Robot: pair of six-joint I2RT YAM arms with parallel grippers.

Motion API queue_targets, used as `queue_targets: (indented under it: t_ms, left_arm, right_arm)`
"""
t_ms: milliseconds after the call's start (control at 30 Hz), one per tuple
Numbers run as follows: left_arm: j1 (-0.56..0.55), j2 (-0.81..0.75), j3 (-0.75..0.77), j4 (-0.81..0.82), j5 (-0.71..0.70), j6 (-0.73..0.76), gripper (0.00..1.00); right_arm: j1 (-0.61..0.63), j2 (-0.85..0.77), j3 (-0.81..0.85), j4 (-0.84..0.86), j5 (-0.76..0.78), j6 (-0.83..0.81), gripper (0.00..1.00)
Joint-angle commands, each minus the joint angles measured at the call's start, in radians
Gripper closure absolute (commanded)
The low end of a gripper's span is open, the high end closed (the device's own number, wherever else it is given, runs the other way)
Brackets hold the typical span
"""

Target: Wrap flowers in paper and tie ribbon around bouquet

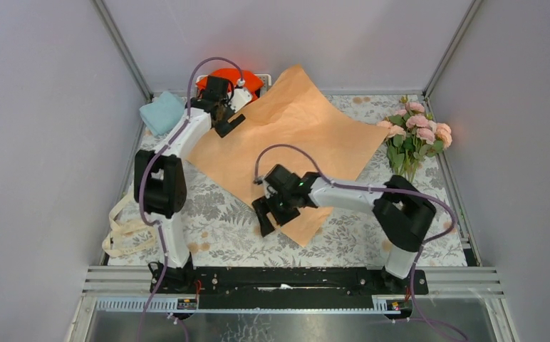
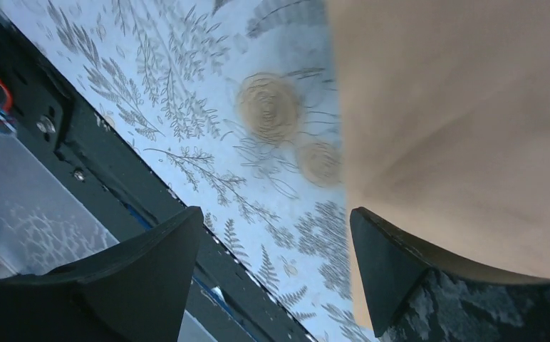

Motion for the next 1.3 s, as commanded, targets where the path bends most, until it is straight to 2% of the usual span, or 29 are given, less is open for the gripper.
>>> queue_targets:
  t_ms: [0,67,167,233,333,500,700,733,767,833,867,933,967,1033,1167,1267]
  left_arm:
    - [0.006,-0.212,-0.152,0.002,0.056,-0.088,0.01]
    - [0.004,-0.297,-0.247,-0.012,0.108,-0.115,0.01]
    - [-0.011,-0.398,-0.358,-0.05,0.209,-0.163,0.01]
    - [-0.035,-0.444,-0.43,-0.064,0.256,-0.184,0.01]
    - [-0.076,-0.493,-0.532,-0.065,0.283,-0.2,0.01]
    - [-0.1,-0.533,-0.618,-0.068,0.318,-0.234,0.01]
    - [-0.106,-0.57,-0.666,-0.071,0.359,-0.248,0.01]
    - [-0.107,-0.573,-0.668,-0.071,0.362,-0.25,0.01]
    - [-0.107,-0.576,-0.669,-0.071,0.368,-0.252,0.01]
    - [-0.107,-0.58,-0.671,-0.071,0.378,-0.256,0.01]
    - [-0.107,-0.582,-0.671,-0.071,0.383,-0.258,0.01]
    - [-0.107,-0.586,-0.673,-0.071,0.393,-0.264,0.01]
    - [-0.107,-0.589,-0.676,-0.071,0.398,-0.268,0.01]
    - [-0.108,-0.598,-0.678,-0.072,0.401,-0.275,0.01]
    - [-0.117,-0.611,-0.67,-0.083,0.404,-0.292,0.01]
    - [-0.132,-0.61,-0.666,-0.097,0.404,-0.296,0.01]
  right_arm:
    - [-0.21,-0.211,-0.022,-0.044,0.047,0.051,0.16]
    - [-0.376,-0.296,-0.104,-0.019,0.095,0.116,0.15]
    - [-0.639,-0.425,-0.254,0.121,0.15,0.204,0.12]
    - [-0.749,-0.457,-0.329,0.201,0.191,0.241,0.07]
    - [-0.872,-0.404,-0.352,0.282,0.183,0.277,0.0]
    - [-0.95,-0.23,-0.287,0.331,0.165,0.291,0.0]
    - [-0.967,-0.163,-0.299,0.427,0.182,0.297,0.01]
    - [-0.979,-0.153,-0.307,0.461,0.146,0.292,0.04]
    - [-0.992,-0.142,-0.314,0.492,0.112,0.292,0.14]
    - [-1.019,-0.137,-0.323,0.513,0.057,0.3,0.51]
    - [-1.036,-0.145,-0.322,0.494,0.055,0.296,0.66]
    - [-1.042,-0.178,-0.324,0.439,0.07,0.26,0.92]
    - [-1.042,-0.196,-0.324,0.404,0.068,0.231,1.0]
    - [-1.042,-0.223,-0.314,0.301,0.023,0.159,1.0]
    - [-1.042,-0.218,-0.263,0.03,-0.18,0.005,1.0]
    - [-1.042,-0.279,-0.282,-0.052,-0.196,-0.023,1.0]
